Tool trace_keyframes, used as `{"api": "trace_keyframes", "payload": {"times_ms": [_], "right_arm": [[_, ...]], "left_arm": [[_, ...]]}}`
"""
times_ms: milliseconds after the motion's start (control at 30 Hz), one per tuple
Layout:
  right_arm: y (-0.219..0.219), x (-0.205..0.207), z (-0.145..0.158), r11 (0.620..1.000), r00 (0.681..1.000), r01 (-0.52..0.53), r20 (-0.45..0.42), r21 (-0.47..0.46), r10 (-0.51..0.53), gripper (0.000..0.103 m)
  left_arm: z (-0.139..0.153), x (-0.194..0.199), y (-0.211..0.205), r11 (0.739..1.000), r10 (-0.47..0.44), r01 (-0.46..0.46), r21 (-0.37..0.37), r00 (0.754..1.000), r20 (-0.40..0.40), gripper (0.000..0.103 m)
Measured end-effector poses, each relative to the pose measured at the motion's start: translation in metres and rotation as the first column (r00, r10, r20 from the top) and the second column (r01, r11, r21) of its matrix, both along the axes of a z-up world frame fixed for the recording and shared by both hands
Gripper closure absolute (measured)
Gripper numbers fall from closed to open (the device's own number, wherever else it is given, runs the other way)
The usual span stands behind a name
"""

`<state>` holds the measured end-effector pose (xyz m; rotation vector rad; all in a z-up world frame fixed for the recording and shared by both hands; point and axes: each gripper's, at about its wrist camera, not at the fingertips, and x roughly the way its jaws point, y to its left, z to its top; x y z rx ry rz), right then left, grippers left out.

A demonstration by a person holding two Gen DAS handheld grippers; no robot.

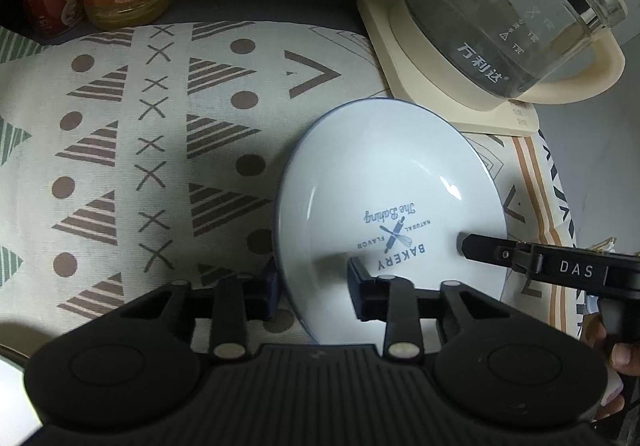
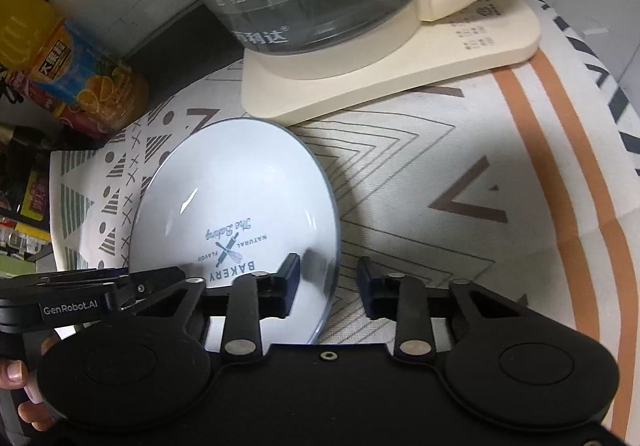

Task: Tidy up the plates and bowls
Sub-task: 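Close both grippers on the 'BAKERY' plate rim and lift it, then carry the 'BAKERY' plate and lower it onto the stacked white plates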

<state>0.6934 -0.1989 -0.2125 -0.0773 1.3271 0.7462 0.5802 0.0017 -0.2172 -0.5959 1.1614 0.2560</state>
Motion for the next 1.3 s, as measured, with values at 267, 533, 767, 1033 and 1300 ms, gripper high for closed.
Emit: {"api": "trace_keyframes", "payload": {"times_ms": [267,533,767,1033,1300], "right_arm": [[0.001,0.003,0.004,0.999,1.000,-0.024,-0.003,0.026,0.024,0.088],[0.003,-0.002,0.037,0.994,0.997,-0.042,0.066,0.099,0.036,0.089],[0.004,-0.009,0.064,0.989,0.992,-0.044,0.127,0.141,0.026,0.089],[0.010,-0.033,0.094,0.984,0.982,-0.058,0.186,0.168,0.026,0.089],[0.008,-0.066,0.109,0.981,0.979,-0.053,0.205,0.187,0.014,0.089]], "left_arm": [[0.007,-0.007,0.013,0.999,0.034,-0.033,-0.027,0.999,0.031,0.088],[0.032,-0.013,0.022,0.999,0.044,-0.044,-0.001,0.993,0.113,0.088],[0.056,-0.024,0.027,0.999,0.050,-0.051,0.003,0.982,0.180,0.088],[0.079,-0.049,0.027,0.997,0.065,-0.070,0.014,0.971,0.232,0.088],[0.097,-0.080,0.027,0.997,0.064,-0.074,0.026,0.960,0.274,0.088]]}}
